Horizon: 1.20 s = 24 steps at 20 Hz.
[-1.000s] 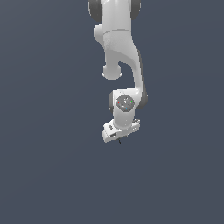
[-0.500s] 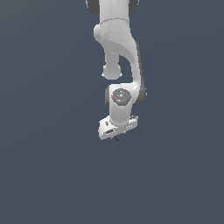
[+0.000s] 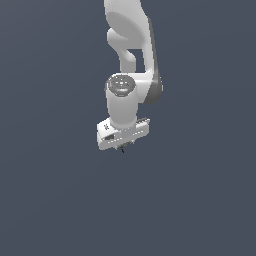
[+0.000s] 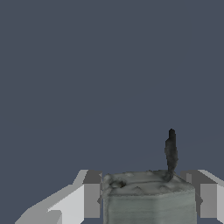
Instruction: Pick up the object and move it to a goal position.
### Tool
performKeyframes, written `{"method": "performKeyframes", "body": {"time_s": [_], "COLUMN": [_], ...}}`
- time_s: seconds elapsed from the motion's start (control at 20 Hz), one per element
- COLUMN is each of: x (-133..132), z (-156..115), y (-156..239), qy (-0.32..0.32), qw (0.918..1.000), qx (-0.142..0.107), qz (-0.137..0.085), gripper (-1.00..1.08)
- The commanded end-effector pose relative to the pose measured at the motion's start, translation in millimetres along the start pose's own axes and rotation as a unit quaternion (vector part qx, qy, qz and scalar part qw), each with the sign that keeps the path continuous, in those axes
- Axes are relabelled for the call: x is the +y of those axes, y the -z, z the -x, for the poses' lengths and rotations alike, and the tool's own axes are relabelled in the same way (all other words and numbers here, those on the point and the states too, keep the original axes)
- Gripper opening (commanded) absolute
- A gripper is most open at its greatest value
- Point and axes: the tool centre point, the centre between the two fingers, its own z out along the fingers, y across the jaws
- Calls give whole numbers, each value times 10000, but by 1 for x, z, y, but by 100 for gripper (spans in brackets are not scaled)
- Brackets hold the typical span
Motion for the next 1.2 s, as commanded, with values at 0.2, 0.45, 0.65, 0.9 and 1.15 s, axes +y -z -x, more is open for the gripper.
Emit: {"method": "performKeyframes", "body": {"time_s": [0.2, 0.45, 0.65, 0.9, 1.15], "x": [36, 59, 73, 83, 86], "z": [10, 16, 18, 19, 19], "y": [71, 117, 142, 161, 167], "qy": [3, 3, 3, 3, 3], "qw": [10000, 10000, 10000, 10000, 10000], "qx": [5, 5, 5, 3, 3], "qz": [-4, -4, -4, -1, -1], "gripper": [-100, -100, -100, -100, -100]}}
